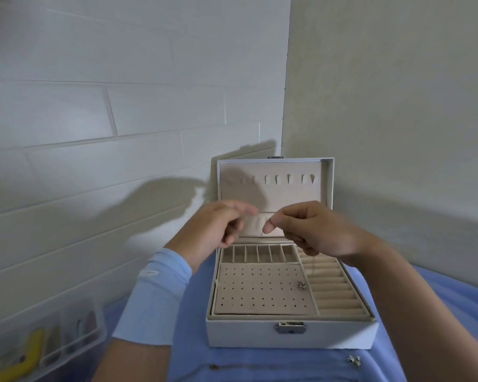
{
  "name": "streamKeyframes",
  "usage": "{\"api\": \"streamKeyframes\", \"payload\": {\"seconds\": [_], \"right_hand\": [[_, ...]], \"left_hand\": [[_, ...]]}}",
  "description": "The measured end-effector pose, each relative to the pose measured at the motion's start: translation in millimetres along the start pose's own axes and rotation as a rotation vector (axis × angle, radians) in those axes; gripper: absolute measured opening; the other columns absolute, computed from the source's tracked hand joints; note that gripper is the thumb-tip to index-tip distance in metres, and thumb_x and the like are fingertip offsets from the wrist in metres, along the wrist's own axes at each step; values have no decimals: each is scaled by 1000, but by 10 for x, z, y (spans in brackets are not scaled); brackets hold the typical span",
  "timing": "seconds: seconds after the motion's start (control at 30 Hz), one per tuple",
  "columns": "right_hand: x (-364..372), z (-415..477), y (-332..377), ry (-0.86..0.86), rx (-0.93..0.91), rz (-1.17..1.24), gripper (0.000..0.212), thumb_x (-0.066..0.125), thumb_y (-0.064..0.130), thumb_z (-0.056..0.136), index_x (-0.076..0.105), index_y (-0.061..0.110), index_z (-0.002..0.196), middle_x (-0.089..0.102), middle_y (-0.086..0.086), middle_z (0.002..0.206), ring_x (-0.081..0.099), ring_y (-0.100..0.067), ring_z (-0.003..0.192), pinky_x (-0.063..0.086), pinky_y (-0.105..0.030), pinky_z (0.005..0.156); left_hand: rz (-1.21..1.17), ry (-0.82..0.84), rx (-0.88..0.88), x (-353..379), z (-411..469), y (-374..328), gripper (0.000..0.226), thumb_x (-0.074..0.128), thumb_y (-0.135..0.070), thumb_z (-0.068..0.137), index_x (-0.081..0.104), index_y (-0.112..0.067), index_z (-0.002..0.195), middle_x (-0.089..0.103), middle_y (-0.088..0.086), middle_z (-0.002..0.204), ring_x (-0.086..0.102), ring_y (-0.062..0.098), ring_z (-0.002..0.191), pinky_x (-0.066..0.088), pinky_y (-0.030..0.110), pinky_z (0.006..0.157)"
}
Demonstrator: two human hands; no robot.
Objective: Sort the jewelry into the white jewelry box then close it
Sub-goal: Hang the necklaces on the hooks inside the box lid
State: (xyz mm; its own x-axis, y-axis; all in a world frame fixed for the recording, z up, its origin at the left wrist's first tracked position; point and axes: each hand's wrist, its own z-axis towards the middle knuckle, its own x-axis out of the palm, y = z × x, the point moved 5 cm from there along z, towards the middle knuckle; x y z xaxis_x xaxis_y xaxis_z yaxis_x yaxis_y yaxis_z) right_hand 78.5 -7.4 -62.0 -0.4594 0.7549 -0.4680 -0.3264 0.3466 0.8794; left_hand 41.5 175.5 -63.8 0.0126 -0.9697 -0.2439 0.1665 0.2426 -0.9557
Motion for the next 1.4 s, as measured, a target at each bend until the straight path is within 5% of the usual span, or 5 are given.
{"api": "streamKeyframes", "payload": {"seconds": [0.1, 0.43, 0.83, 1.07, 1.4], "right_hand": [[94, -20, 86, 6, -33, -57, 33, 56, 28, 103, 72, -1, 97, 39, -1, 60, 29, -14, 53, 25, -26, 48], [91, -132, 217, -28, -72, -106, 22, 57, 22, 101, 76, 10, 98, 47, 0, 64, 37, -11, 54, 34, -24, 48], [-64, -49, -181, -7, 28, -88, 14, 65, 16, 97, 78, 10, 95, 58, 3, 60, 51, -10, 57, 49, -24, 63], [-48, -47, -120, -26, 2, -116, 19, 61, 16, 99, 79, 14, 93, 55, -10, 68, 50, -15, 59, 47, -27, 64], [-63, -51, -210, -47, 28, -68, 25, 57, 20, 102, 77, 10, 91, 47, 0, 59, 43, -12, 54, 47, -29, 61]], "left_hand": [[374, 114, -40, 221, -74, -18, 31, 59, -51, 82, 71, -25, 91, 48, -12, 60, 45, 10, 55, 39, 28, 63], [563, 73, 19, 192, -164, -181, 32, 57, -38, 97, 69, -24, 71, 46, -11, 53, 44, 13, 57, 39, 27, 63], [222, -69, 39, -30, -38, 42, 34, 48, -21, 102, 59, -6, 75, 33, -8, 51, 29, 8, 43, 29, 13, 44], [86, -91, 82, -99, -107, -119, 30, 48, -21, 102, 61, -10, 78, 30, -1, 60, 26, 15, 50, 21, 26, 51], [-334, -20, -59, -105, -100, -31, 29, 43, -23, 104, 64, -10, 88, 38, -4, 59, 25, 8, 41, 12, 24, 48]]}}
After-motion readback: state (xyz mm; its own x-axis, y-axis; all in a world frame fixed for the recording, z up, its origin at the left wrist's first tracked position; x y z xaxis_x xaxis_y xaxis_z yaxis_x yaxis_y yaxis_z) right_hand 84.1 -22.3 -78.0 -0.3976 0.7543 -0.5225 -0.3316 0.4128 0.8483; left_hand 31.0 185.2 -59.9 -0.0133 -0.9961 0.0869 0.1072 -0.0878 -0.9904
